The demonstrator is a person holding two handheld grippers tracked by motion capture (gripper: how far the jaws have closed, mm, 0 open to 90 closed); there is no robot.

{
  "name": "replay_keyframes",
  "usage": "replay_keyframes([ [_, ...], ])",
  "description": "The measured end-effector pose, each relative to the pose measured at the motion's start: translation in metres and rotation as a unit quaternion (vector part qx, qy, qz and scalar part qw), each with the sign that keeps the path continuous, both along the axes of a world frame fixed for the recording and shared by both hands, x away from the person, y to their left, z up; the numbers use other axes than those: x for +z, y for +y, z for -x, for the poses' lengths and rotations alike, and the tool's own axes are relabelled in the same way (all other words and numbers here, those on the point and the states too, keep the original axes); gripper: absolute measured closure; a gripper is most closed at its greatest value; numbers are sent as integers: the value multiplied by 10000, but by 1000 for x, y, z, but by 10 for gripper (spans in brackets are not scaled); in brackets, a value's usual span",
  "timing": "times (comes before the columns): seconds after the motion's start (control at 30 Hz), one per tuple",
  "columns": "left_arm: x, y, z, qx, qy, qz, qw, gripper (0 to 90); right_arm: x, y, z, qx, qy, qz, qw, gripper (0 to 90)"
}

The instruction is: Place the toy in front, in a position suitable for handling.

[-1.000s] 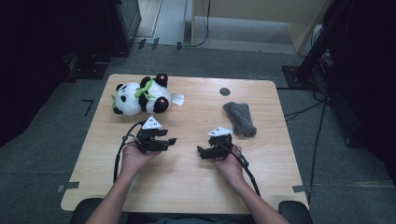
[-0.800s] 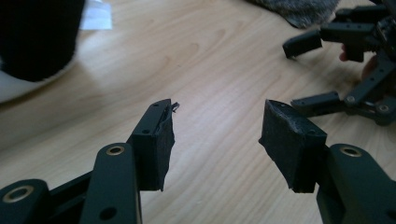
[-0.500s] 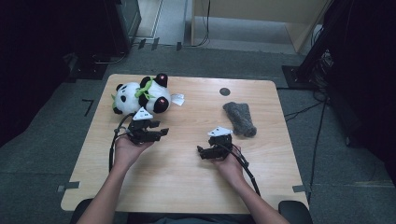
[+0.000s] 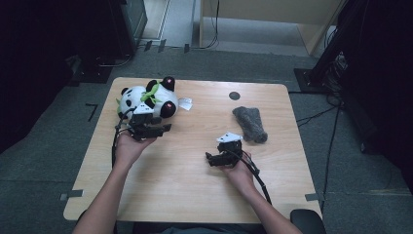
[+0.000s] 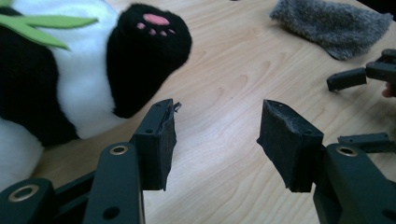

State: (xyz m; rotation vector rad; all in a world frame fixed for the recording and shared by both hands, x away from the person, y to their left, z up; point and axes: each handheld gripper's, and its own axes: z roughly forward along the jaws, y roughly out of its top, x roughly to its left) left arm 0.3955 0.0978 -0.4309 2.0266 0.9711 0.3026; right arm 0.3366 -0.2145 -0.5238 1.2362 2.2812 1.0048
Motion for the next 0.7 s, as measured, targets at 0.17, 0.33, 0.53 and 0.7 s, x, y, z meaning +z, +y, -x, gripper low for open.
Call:
replay_keyframes([
  [0.17,8,7,-10,123,-16,60,9999,436,0,0,0,54,6,1,10000,81],
  [0.33,12,12,-15,184,28,203,9996,432,0,0,-1,83,10,0,10000,81],
  [0.53,18,18,-21,302,-45,125,9995,422,0,0,-3,121,12,2,9999,81],
  [0.7,22,26,-27,408,-128,124,9990,418,0,0,-3,127,11,0,9999,81],
])
